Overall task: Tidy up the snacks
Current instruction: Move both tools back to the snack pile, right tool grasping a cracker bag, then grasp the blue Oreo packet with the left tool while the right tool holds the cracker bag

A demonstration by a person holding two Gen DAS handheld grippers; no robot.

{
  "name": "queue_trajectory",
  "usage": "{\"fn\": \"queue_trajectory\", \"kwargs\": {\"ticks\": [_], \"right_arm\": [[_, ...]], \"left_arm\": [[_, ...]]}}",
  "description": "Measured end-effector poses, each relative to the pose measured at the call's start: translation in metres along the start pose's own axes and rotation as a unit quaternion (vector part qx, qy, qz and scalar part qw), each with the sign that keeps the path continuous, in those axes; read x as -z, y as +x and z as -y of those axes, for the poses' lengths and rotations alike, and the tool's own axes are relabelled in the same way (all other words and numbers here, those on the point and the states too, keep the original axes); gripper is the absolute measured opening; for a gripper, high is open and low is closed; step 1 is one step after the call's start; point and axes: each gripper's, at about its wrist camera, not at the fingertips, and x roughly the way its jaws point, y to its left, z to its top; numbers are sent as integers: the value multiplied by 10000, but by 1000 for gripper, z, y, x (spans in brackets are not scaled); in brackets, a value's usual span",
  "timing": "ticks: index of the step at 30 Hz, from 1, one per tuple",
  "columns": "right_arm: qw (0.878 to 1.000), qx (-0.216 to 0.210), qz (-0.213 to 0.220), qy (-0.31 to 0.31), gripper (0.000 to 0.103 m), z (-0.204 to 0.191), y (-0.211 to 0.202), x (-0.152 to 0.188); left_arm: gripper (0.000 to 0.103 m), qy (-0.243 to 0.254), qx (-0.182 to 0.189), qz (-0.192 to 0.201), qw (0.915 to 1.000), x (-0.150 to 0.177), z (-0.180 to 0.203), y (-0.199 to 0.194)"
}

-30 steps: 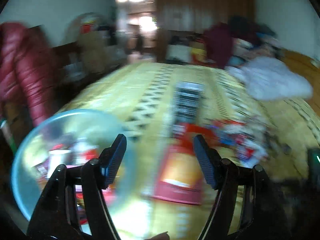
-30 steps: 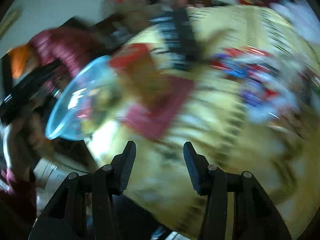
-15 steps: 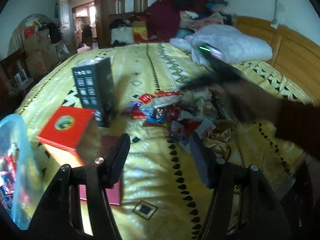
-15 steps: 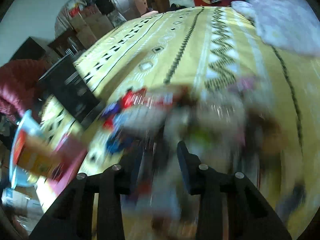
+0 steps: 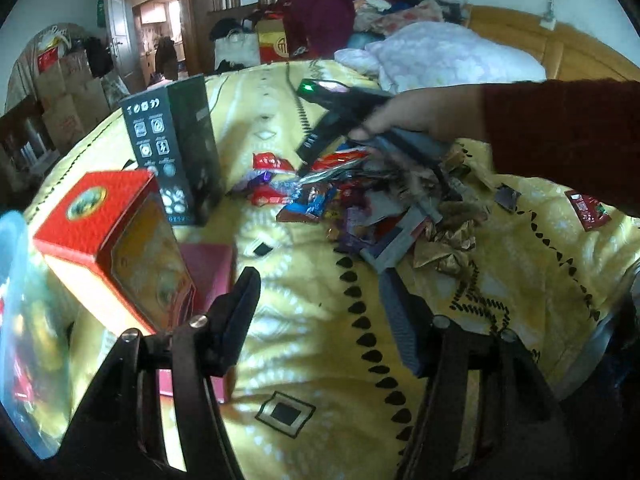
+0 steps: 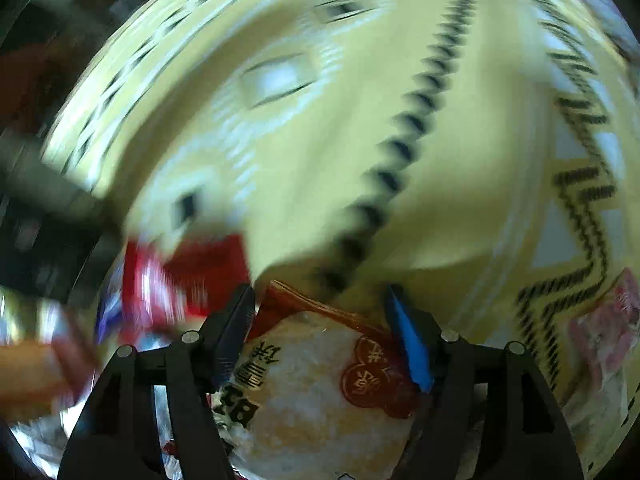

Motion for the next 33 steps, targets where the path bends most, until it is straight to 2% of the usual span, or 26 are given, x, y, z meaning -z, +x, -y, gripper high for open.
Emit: {"fn": "queue_trajectory", "kwargs": {"ticks": [6, 12, 15, 18, 21, 23, 25, 27, 29, 31, 33], "right_arm": [[9979, -165, -222, -586, 73, -41, -17, 74], [9971, -281, -29, -708, 74, -61, -52, 155], [9962, -156, 429, -745, 75, -66, -90, 194], [9941, -43, 956, -509, 77, -61, -130, 228], [9900, 187, 1400, -59, 81, -59, -159, 264], [9880, 68, 1514, 314, 81, -50, -161, 283], [9854, -59, 1611, 546, 81, -53, -158, 299], [9850, -228, 1663, 412, 81, -66, -153, 303], [9856, -368, 1598, 418, 82, -75, -146, 302], [9804, -643, 1717, 728, 82, -77, -143, 295], [9775, -664, 1869, 713, 82, -86, -141, 285]], "left_arm": [[63, -81, -171, -193, 9996, 13, -8, -7], [63, -217, -52, -317, 9992, 21, -11, -19], [63, -225, 52, -359, 9991, 25, -10, -24], [63, -299, 92, -392, 9987, 28, -10, -27], [63, -335, 71, -464, 9983, 29, -9, -26], [63, -333, 94, -488, 9982, 29, -7, -26], [64, -315, 125, -514, 9981, 30, -7, -26], [64, -352, 155, -560, 9977, 31, -7, -25], [64, -396, 99, -606, 9973, 32, -8, -24], [64, -449, 65, -619, 9970, 33, -9, -24], [65, -500, 63, -643, 9967, 33, -10, -22]]}}
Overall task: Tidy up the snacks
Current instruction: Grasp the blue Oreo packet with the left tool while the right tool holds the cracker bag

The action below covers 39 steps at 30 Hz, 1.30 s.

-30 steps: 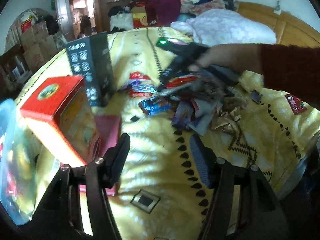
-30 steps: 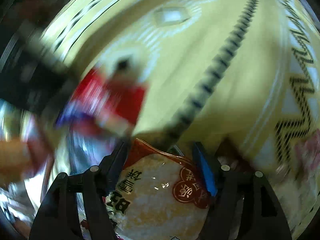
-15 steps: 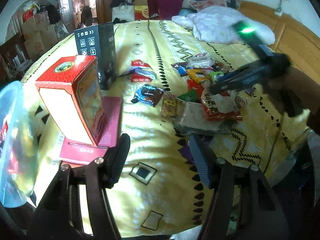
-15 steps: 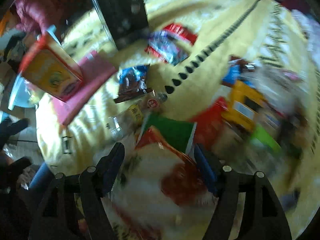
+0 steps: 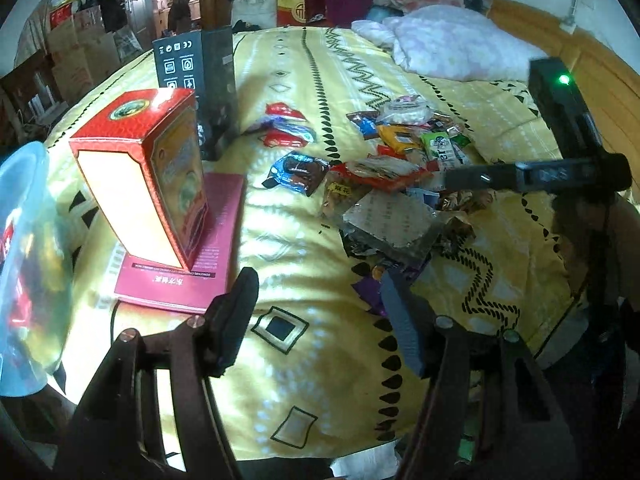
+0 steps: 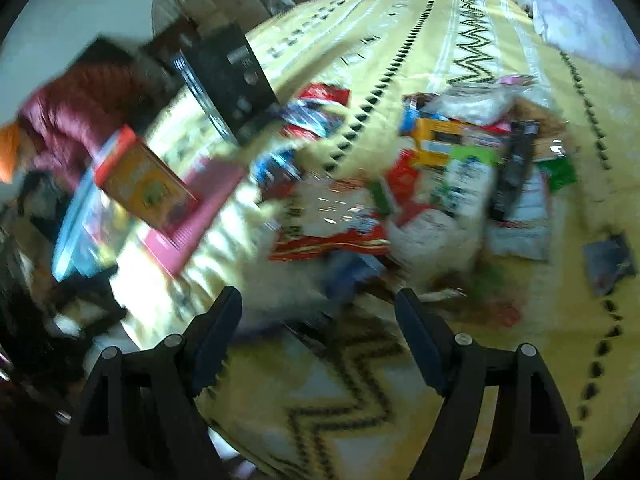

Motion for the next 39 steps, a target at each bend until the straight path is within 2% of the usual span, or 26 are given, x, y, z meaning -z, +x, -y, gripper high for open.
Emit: {"fn": "queue_trajectory", "kwargs": {"ticks": [2, 4, 7, 9, 12, 16, 18, 19, 21, 22, 23, 27, 29, 31, 33, 34, 38, 39], "right_arm": [[9998, -49, 82, -149, 82, -9, 12, -14], [9995, -35, -41, -311, 82, -15, 31, -29], [9978, 412, -260, -448, 84, -13, 63, -54], [9963, 525, -349, -582, 84, -12, 78, -68], [9882, 635, -768, -1159, 87, -19, 101, -84], [9624, 1050, -1553, -1967, 90, -6, 139, -95], [9604, 945, -1807, -1897, 90, 6, 152, -97], [9626, 858, -1783, -1851, 91, 11, 156, -99], [9704, 663, -1589, -1693, 91, 17, 155, -102], [9748, 545, -1460, -1593, 80, 20, 152, -104], [9784, 446, -1366, -1485, 76, 23, 149, -104], [9839, 484, -874, -1479, 76, 22, 132, -91], [9877, 521, -480, -1396, 76, 23, 111, -84], [9925, 544, 22, -1093, 76, 29, 82, -78], [9950, 507, 461, -726, 76, 40, 53, -70], [9957, 410, 710, -441, 76, 48, 35, -63], [9932, 57, 1150, 169, 76, 66, 2, -33], [9923, -5, 1212, 247, 76, 69, -2, -26]], "left_arm": [[65, -24, 10, -28, 10000, 0, 0, 1], [65, -13, 2, -45, 10000, 0, 0, 1], [68, -59, -33, -56, 10000, -2, -3, 2], [69, -99, -25, -65, 9999, -4, -5, 4], [69, -102, 85, -89, 9999, -7, -6, 8], [70, -94, 286, -82, 9995, -13, -5, 15], [70, -140, 330, -85, 9993, -19, -4, 21], [70, -180, 387, -88, 9990, -22, -4, 25], [70, -244, 466, -85, 9986, -31, -4, 34], [70, -262, 466, -79, 9985, -34, -4, 37], [70, -279, 455, -72, 9985, -36, -4, 40], [70, -448, 321, -34, 9985, -52, -9, 56], [70, -467, 235, 29, 9986, -64, -10, 65], [71, -439, 134, 104, 9989, -78, -10, 77], [77, -515, 147, 102, 9985, -93, -12, 94], [85, -585, 201, 6, 9981, -100, -14, 108], [87, -571, -3, -326, 9978, -106, -19, 152], [86, -485, -196, -410, 9978, -106, -19, 161]]}}
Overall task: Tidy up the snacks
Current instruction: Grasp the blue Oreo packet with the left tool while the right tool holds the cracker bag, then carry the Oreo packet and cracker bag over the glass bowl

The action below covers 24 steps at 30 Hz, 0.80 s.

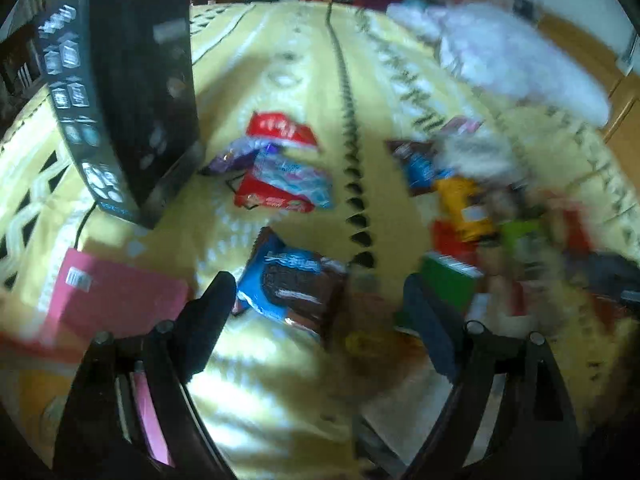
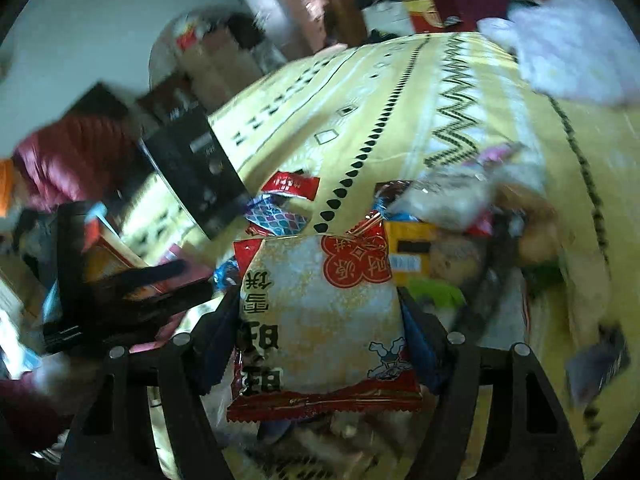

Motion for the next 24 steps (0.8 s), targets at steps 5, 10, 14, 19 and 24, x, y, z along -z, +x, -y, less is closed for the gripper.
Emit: {"fn": "queue_trajectory", "kwargs": {"ticks": [5, 10, 14, 19, 24], "right_arm": [[9998, -144, 60, 113, 76, -4, -5, 8], [9996, -215, 132, 128, 76, -8, -6, 13], [9995, -238, 135, 157, 77, -10, -4, 15], [9991, -134, 276, 278, 77, -11, -9, 20], [9983, 18, 503, 282, 76, -16, -19, 20]], "left_arm": [[87, 173, -473, -152, 9986, 3, -3, 29], [87, 368, -593, -80, 9975, 2, -2, 39], [90, 204, -468, -127, 9986, 6, -11, 46], [50, 180, -470, -121, 9987, 7, -8, 40], [48, 197, -191, 254, 9993, 5, 5, 7]]}}
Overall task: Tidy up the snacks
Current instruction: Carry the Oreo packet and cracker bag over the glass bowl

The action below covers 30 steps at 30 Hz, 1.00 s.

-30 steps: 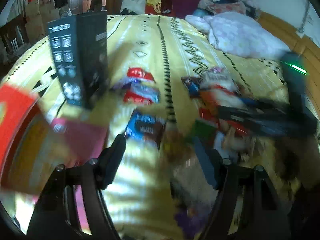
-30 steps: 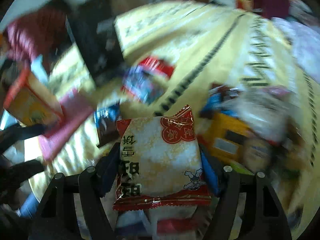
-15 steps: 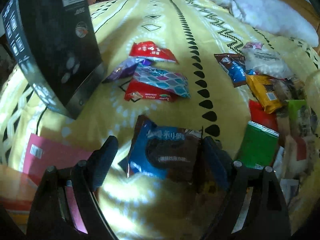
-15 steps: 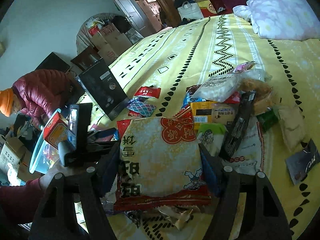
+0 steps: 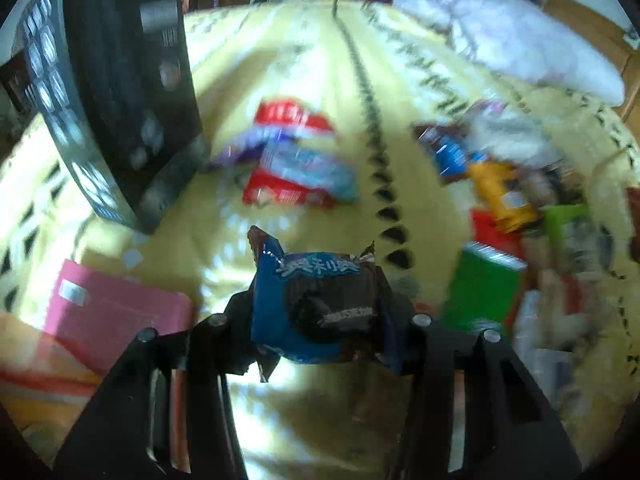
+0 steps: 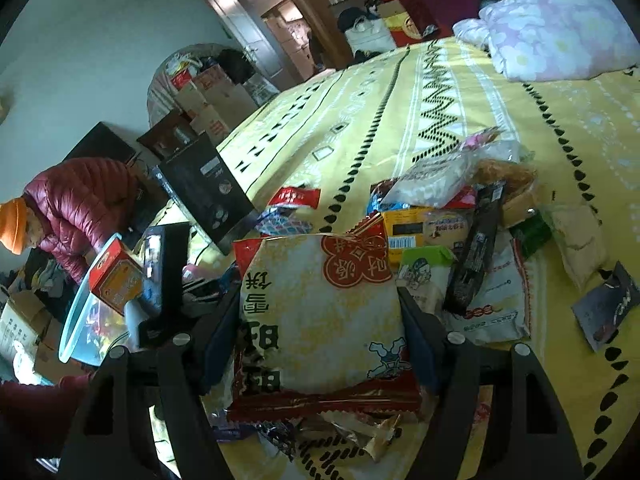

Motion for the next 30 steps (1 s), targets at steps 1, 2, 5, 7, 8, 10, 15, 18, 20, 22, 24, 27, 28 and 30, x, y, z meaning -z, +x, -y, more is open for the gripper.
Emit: {"fn": "queue_trajectory", "kwargs": {"ticks": [1, 2, 5, 7, 8, 10, 15, 18, 20, 22, 24, 27, 28, 30], "right_arm": [[10000, 38, 36, -21, 76, -2, -3, -1], [9999, 80, 65, -43, 76, -4, -5, -2], [9995, 202, 181, -137, 76, -12, -16, -6], [9989, 263, 295, -232, 76, -22, -26, -12], [9987, 273, 338, -267, 76, -26, -30, -15], [9980, 277, 426, -366, 76, -39, -38, -23], [9954, 189, 575, -745, 76, -86, -53, -40], [9925, 53, 608, -1064, 76, -130, -56, -51], [9903, -64, 598, -1252, 76, -158, -54, -56], [9873, -235, 567, -1465, 76, -193, -48, -63], [9847, -392, 515, -1621, 76, -222, -40, -66], [9794, -716, 388, -1850, 76, -274, -24, -72], [9768, -846, 336, -1939, 76, -294, -17, -72], [9721, -1059, 237, -2082, 76, -328, -4, -72]], "left_arm": [[48, 2, 69, 138, 9999, -2, 3, -13], [48, 5, 127, 289, 9995, -4, 5, -27], [48, 83, 237, 800, 9965, -11, 9, -76], [48, 111, 224, 1146, 9931, -16, 6, -109], [48, 129, 180, 1288, 9914, -17, 4, -123], [48, 122, 51, 1554, 9878, -19, -5, -151], [48, -45, -476, 1898, 9807, -21, -42, -198], [48, -361, -796, 1969, 9765, -16, -82, -223], [48, -542, -927, 2016, 9736, -10, -103, -235], [48, -723, -1063, 2049, 9703, -4, -125, -248], [48, -912, -1211, 2098, 9659, 2, -148, -260], [48, -1157, -1396, 2151, 9596, 9, -178, -273], [48, -1244, -1460, 2165, 9572, 11, -188, -276], [48, -1379, -1537, 2160, 9543, 16, -205, -283]]}}
